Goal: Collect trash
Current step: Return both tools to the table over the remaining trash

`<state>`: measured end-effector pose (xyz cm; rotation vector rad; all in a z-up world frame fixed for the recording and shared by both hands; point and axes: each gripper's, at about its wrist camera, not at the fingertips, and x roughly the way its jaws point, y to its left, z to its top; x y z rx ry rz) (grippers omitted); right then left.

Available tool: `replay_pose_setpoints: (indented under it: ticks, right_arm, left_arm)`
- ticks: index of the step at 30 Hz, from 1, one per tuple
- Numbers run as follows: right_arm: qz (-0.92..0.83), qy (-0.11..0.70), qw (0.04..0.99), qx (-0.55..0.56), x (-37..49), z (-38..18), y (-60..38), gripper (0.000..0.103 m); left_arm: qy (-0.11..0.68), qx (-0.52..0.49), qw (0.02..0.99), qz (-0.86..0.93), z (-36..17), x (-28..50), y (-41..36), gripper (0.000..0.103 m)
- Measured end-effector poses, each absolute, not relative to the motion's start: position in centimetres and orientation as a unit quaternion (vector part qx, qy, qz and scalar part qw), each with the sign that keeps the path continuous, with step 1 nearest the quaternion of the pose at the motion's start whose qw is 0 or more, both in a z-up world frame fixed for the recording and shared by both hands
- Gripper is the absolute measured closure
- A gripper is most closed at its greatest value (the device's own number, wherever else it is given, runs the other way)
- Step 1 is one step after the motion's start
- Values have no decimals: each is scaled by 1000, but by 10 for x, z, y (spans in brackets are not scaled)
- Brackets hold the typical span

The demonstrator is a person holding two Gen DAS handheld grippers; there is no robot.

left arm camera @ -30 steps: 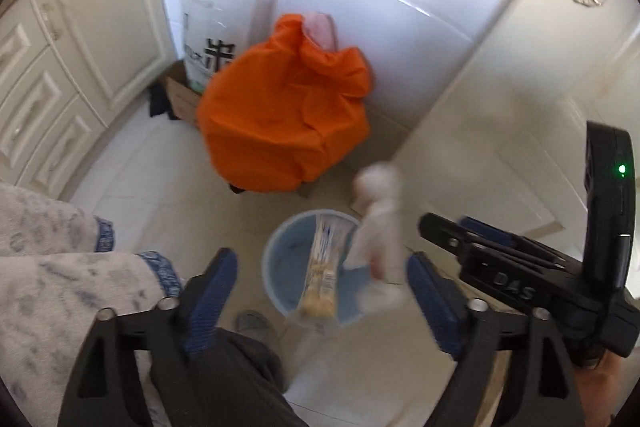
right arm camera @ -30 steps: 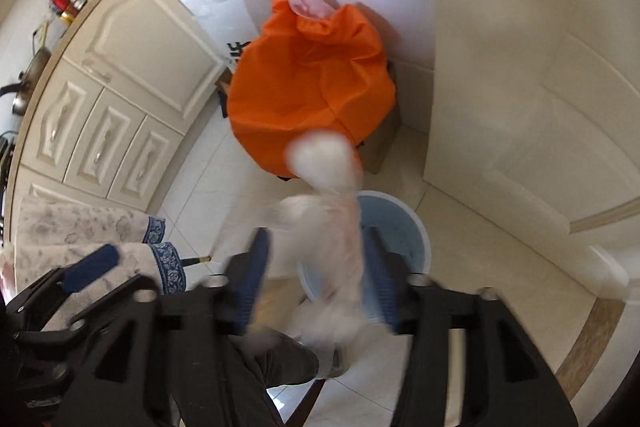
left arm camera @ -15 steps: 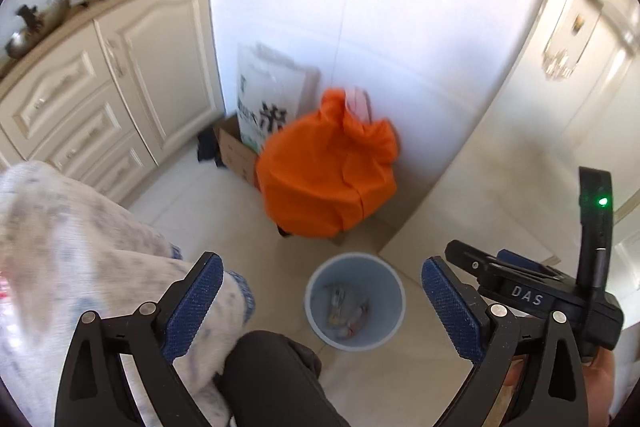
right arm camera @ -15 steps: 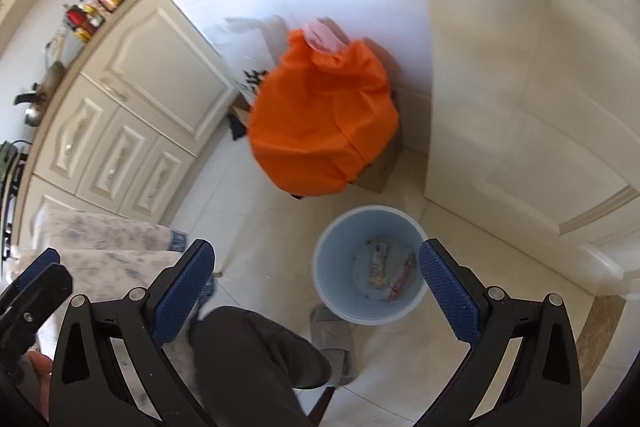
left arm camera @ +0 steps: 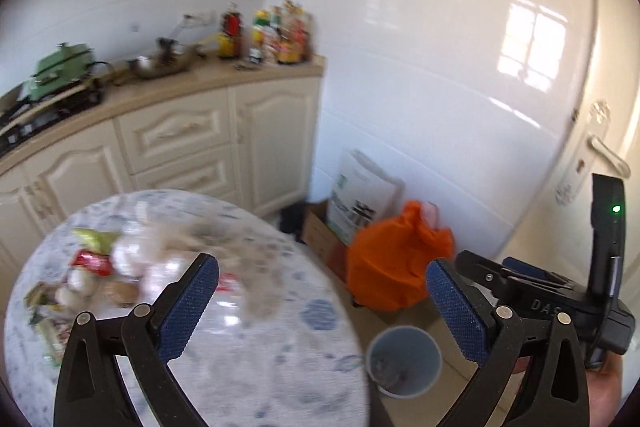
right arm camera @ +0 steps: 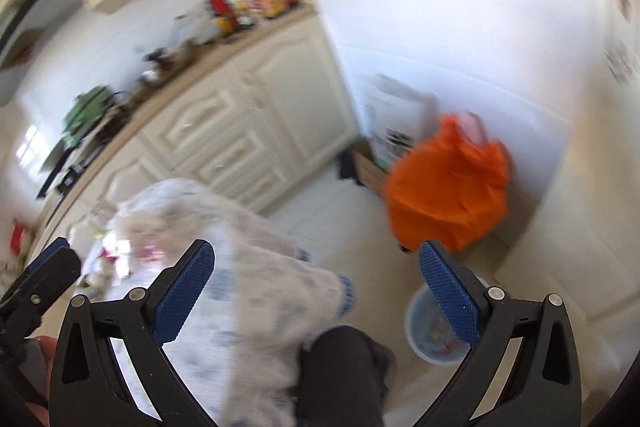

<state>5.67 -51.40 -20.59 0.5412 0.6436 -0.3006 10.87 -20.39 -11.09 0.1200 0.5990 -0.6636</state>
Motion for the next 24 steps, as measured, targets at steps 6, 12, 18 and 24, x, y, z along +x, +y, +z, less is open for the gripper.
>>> replay_pose_setpoints:
  ticks: [6, 12, 18, 24]
  right_arm:
    - [-68, 289, 934, 201, 93, -158, -434, 0]
    - [-17, 268, 952, 146, 114, -127, -369, 0]
    - [16, 255, 962, 92, 122, -106, -314, 0]
    - [46, 255, 964, 64, 128, -105, -283, 0]
  left_arm:
    - [252, 4, 933, -257, -86, 97, -94, 1]
    - [213, -24, 957, -197, -58, 79, -35, 1]
    - [188, -28, 969, -155, -56, 56, 4, 1]
    - [194, -38, 973, -118, -66, 43, 22, 1]
